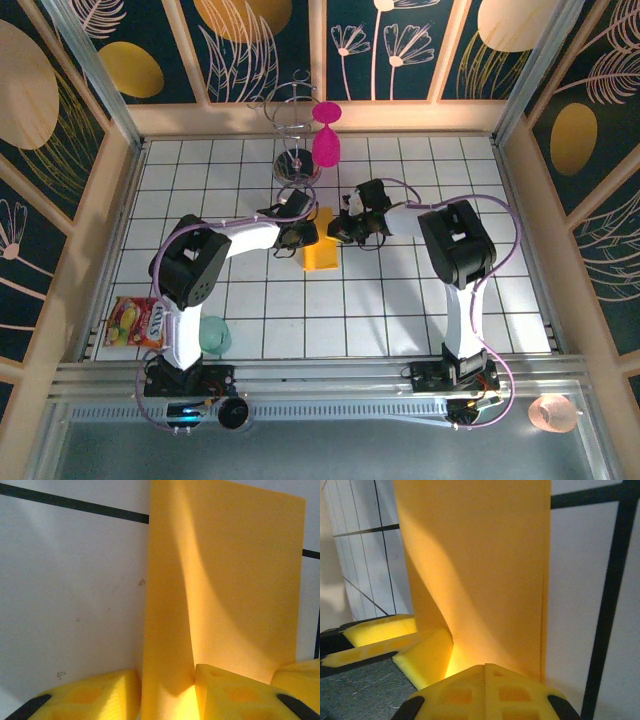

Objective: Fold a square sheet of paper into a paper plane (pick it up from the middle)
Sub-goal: Hold the square sheet of paper at the center of the table.

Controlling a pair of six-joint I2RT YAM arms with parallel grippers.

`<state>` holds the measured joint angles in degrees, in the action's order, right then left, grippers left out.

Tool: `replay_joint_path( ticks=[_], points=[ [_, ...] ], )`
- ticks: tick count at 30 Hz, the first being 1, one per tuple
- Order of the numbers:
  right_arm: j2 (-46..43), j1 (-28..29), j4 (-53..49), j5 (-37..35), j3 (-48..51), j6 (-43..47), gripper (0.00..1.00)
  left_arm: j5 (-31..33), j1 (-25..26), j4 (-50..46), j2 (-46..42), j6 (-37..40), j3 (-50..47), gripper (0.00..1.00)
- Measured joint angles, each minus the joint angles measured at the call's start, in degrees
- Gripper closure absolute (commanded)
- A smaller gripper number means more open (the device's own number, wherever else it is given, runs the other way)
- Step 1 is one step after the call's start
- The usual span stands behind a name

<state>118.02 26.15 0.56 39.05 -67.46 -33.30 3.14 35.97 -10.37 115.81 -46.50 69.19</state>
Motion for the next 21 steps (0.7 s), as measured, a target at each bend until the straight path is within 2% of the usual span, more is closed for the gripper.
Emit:
replay_joint_path(
  ticks=[17, 21],
  points=[
    [1.25, 0.11, -4.35, -1.66, -1.73, 1.95, 0.99, 0.17, 0.07, 0.28, -0.57, 0.0, -0.33, 0.61],
    [1.29, 0.15, -4.55, -1.86, -1.73, 2.21, 1.0, -0.13, 0.07, 0.46, -1.75, 0.02, -0.33, 0.59]
  ],
)
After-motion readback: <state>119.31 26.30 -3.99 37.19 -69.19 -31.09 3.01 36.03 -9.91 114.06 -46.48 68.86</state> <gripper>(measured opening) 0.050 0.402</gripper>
